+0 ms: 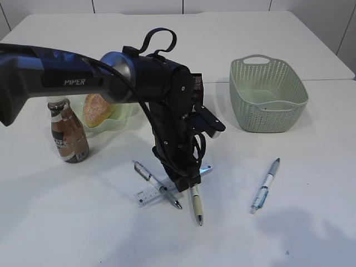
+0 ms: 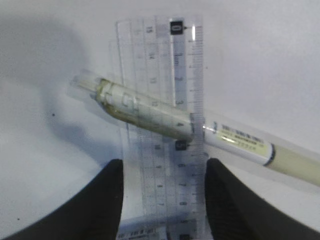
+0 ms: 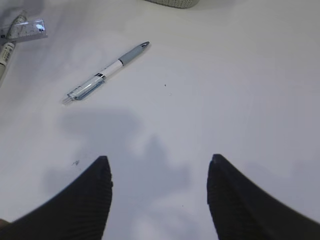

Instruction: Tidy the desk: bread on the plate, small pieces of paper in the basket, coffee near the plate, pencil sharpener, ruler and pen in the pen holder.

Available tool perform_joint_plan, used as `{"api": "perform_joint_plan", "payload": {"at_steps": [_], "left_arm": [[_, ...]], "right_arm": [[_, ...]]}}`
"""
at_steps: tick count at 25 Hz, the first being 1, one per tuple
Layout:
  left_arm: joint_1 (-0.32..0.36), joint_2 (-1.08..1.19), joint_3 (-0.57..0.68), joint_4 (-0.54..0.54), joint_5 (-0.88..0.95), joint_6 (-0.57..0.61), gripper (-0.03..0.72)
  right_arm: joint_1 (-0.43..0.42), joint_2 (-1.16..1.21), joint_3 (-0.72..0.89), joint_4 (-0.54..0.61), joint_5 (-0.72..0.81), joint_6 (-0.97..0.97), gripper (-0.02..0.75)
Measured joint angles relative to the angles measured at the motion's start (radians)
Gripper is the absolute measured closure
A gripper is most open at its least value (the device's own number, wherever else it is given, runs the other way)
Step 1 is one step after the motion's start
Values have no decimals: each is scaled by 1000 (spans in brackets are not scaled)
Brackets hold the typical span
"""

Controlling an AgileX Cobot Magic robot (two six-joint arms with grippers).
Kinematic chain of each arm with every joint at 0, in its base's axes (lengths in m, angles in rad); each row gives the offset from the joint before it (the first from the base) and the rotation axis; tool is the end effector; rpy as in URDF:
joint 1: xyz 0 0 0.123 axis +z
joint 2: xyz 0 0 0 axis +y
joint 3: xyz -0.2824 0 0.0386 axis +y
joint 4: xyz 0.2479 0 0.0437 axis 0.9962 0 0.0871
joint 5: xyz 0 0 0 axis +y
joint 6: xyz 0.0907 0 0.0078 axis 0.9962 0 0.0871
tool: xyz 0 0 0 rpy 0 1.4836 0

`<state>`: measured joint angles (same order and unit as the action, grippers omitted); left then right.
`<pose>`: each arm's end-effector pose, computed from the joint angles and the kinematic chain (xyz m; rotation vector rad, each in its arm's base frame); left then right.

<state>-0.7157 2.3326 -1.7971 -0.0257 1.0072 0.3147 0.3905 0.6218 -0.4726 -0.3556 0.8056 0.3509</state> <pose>0.3524 -0.3090 0.1214 1.4776 2.6480 -0.0683 0.1045 0.0183 0.2598 -0.2288 2.3615 -0.0721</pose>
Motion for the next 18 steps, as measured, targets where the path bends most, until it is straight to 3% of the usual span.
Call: {"api": "perform_joint_plan", "payload": {"at_steps": [18], "left_arm": [[0, 13, -2, 1, -5, 0, 326]], "right_arm": [[0, 0, 0, 0, 2, 2, 260]]}}
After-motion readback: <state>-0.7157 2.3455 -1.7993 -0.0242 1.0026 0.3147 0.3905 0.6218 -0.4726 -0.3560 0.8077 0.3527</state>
